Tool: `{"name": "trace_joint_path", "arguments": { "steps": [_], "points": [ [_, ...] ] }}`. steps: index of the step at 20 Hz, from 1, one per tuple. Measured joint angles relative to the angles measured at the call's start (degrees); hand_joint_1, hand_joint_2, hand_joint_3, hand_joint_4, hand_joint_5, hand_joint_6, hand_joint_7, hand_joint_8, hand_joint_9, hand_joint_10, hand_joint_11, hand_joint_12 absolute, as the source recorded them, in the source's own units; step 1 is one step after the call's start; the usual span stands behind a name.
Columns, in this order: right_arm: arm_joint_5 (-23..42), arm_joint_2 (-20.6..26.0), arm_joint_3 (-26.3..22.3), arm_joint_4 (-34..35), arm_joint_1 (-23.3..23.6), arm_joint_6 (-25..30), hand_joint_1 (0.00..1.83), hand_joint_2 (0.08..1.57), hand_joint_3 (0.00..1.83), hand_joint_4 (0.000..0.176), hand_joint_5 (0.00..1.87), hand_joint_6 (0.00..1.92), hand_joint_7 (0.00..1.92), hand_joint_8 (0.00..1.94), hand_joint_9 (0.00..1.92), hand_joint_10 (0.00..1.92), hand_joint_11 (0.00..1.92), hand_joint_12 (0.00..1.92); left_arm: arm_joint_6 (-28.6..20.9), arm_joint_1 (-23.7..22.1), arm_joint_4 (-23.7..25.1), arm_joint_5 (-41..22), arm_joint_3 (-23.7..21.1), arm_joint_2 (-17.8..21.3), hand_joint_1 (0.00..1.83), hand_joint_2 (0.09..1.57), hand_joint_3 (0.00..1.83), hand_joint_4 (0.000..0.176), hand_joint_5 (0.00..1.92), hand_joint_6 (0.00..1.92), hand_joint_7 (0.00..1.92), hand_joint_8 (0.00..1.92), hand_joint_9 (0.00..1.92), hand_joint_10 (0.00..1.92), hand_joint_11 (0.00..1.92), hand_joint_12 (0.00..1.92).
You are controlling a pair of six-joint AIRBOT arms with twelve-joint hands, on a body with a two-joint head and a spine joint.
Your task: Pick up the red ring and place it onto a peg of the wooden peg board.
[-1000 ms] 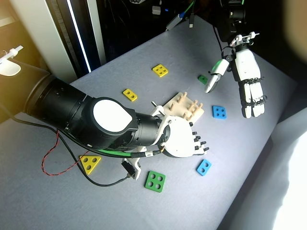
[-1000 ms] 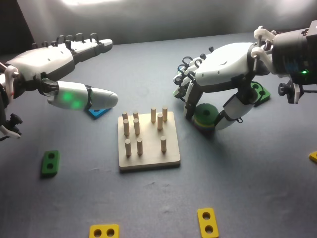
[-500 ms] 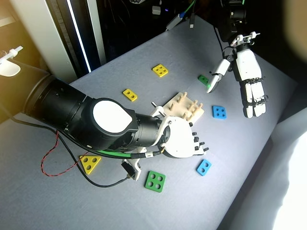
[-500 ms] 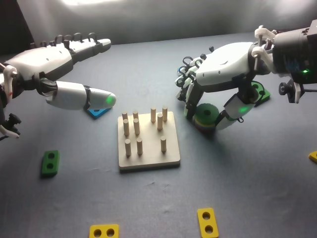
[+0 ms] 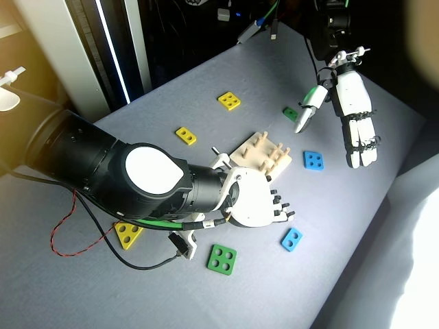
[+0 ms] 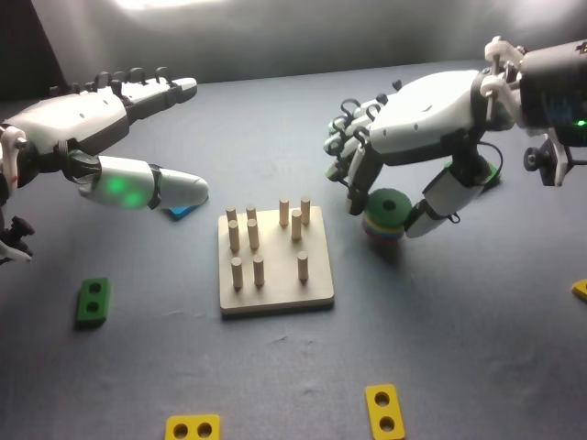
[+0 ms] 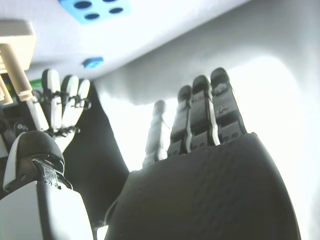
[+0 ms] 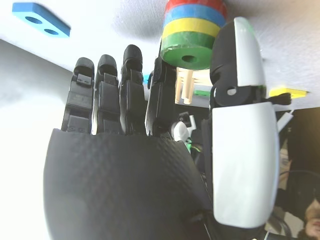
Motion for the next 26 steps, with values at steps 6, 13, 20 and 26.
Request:
{"name": "trace_joint_path", "arguments": {
  "steps": [6, 13, 20, 26],
  "points": [
    [2.3, 0.9, -3.0, 3.3, 1.0, -3.1, 1.15, 1.15, 0.00, 0.000, 0.91, 1.10, 0.42, 0.01, 0.16, 0.00, 0.01, 0.21, 0.0, 0.1, -0.5, -0.1, 0.0, 0.0, 0.34, 0.99, 0.00, 0.171, 0.00, 0.00, 0.00, 0.00, 0.00, 0.00, 0.00, 0.00],
    [5.6, 0.9, -6.7, 6.1, 2.1, -6.7, 1.12, 1.17, 0.00, 0.000, 0.86, 1.18, 0.47, 0.01, 0.22, 0.01, 0.00, 0.54, 0.0, 0.8, -1.0, -0.1, 0.2, 0.1, 0.30, 0.94, 0.00, 0.158, 0.00, 0.00, 0.00, 0.00, 0.00, 0.00, 0.00, 0.00],
    [7.0, 0.9, -9.0, 7.2, 4.0, -9.1, 1.12, 1.14, 0.00, 0.000, 0.94, 1.08, 0.52, 0.01, 0.25, 0.01, 0.00, 0.94, 0.0, 1.4, -1.2, -0.1, 0.2, 0.1, 0.33, 0.94, 0.00, 0.143, 0.00, 0.00, 0.00, 0.00, 0.00, 0.00, 0.00, 0.00],
    [6.9, 0.5, -9.4, 7.9, 4.0, -10.7, 1.14, 1.11, 0.00, 0.000, 0.98, 1.01, 0.54, 0.00, 0.28, 0.01, 0.00, 0.77, 0.0, 1.0, -1.1, -0.1, 0.3, 0.1, 0.31, 0.96, 0.00, 0.154, 0.00, 0.00, 0.00, 0.00, 0.00, 0.00, 0.00, 0.00]
  ]
}}
